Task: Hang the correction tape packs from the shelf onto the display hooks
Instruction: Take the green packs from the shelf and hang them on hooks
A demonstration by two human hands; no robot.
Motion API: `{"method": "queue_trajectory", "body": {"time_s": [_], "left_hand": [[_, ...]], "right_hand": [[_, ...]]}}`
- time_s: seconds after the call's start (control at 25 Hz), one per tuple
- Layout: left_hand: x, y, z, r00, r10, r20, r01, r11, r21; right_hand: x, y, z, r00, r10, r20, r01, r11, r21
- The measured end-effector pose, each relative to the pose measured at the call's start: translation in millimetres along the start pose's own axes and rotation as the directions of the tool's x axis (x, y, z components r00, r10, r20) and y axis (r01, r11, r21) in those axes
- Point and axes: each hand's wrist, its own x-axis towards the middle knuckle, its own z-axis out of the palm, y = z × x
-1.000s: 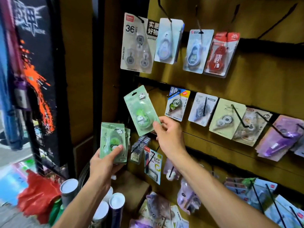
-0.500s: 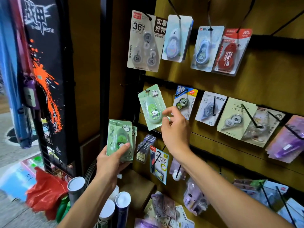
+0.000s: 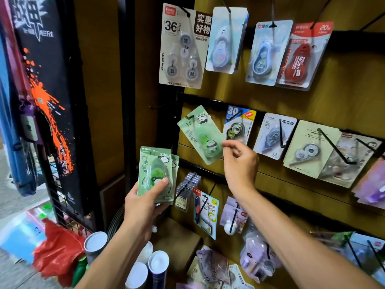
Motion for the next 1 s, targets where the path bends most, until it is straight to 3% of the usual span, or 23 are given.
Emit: {"method": "queue_trajectory", "body": {"time_s": [0.12,0.2,0.36,0.52,0.72,0.88,1.0], "left_hand": [[-1.7,-2.3,4.2,1.0,-0.012,-0.002,0.012,1.0,0.008],[-2.4,-1.8,5.9,1.0,-0.015,-0.005,0.015,1.0,0.011],[0.2,2.9,13.6,1.0,-0.004,0.011,0.003,1.0,0.021],[3.8,4.2,22.7,1.0,0.013,0.027,-0.014,0.999,0.036],[7.4,5.1,32.2,0.999,0.019,0.032,-0.021,0.999,0.046],[4.8,9.3,36.3,0.999,0.025,0.033,-0.027,0.998,0.052],[1.2,14.5,36.2,0.999,0.028,0.025,-0.029,0.998,0.049]], "right_hand": [[-14.4,3.9,-2.5,0.991,-0.132,0.031,0.135,0.987,-0.084],[-12.9,4.0,1.9,0.989,-0.121,0.082,0.132,0.98,-0.151],[12.1,-6.1,12.2,0.97,0.069,0.232,-0.004,0.964,-0.267],[50.7,-12.2,19.7,0.931,0.245,0.27,-0.181,0.953,-0.242],[69.3,4.8,36.3,0.797,0.423,0.43,-0.407,0.904,-0.133],[68.8,13.5,36.6,0.689,0.448,0.569,-0.46,0.878,-0.133],[61.4,12.1,27.3,0.673,0.479,0.563,-0.519,0.849,-0.101]]}}
